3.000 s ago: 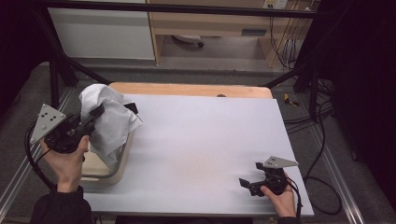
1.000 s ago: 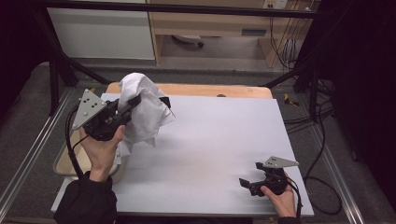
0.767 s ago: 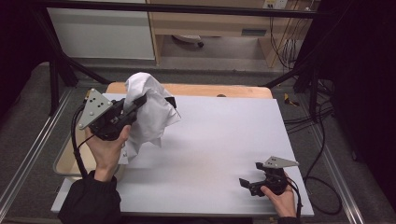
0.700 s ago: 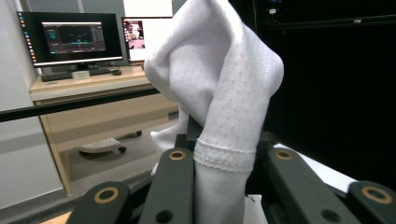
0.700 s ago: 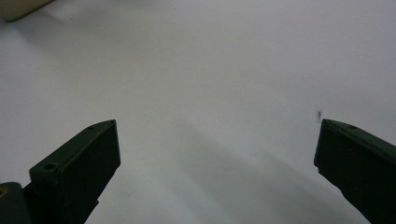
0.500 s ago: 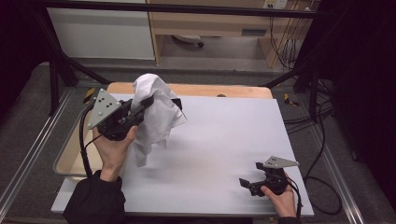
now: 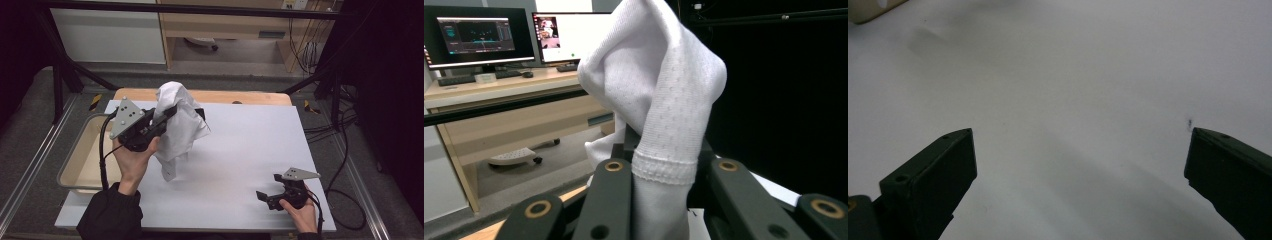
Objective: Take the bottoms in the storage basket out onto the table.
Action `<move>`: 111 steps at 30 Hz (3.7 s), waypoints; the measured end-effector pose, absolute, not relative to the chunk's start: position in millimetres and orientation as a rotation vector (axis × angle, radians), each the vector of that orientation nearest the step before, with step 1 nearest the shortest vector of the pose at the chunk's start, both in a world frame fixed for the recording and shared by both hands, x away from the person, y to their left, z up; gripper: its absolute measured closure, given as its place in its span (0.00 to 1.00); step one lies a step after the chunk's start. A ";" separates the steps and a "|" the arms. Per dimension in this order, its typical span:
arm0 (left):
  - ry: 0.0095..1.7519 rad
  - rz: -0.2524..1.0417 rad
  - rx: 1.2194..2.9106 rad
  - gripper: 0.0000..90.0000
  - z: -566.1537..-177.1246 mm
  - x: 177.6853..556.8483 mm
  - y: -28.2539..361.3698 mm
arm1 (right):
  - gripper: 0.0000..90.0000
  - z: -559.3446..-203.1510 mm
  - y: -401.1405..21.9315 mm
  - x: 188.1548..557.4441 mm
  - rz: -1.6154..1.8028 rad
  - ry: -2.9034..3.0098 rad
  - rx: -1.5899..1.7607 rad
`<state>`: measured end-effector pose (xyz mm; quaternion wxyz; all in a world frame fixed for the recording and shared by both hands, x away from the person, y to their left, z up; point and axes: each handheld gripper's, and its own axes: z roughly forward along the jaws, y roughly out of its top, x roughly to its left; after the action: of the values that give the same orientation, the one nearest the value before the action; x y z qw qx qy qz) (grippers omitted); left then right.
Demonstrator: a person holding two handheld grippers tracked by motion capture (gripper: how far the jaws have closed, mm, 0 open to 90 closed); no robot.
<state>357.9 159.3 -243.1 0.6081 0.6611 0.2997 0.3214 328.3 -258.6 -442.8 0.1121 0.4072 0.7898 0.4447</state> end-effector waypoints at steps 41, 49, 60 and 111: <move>0.694 0.652 1.623 0.87 -274.8 382.0 111.2 | 0.01 -442.9 -258.8 328.2 1.304 2.320 1.193; 0.697 0.636 1.633 0.87 -283.5 386.9 105.1 | 0.01 -443.0 -258.6 328.3 1.302 2.321 1.195; 0.698 0.604 1.655 0.87 -294.3 392.3 94.8 | 0.01 -443.2 -258.6 328.4 1.301 2.322 1.195; 0.725 0.576 1.743 0.87 -345.7 402.2 76.0 | 0.01 -443.3 -258.5 328.4 1.298 2.323 1.196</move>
<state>402.2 76.0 -345.7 0.5512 0.7369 0.3063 0.2435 328.4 -258.5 -443.3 0.1120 0.4073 0.7912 0.4422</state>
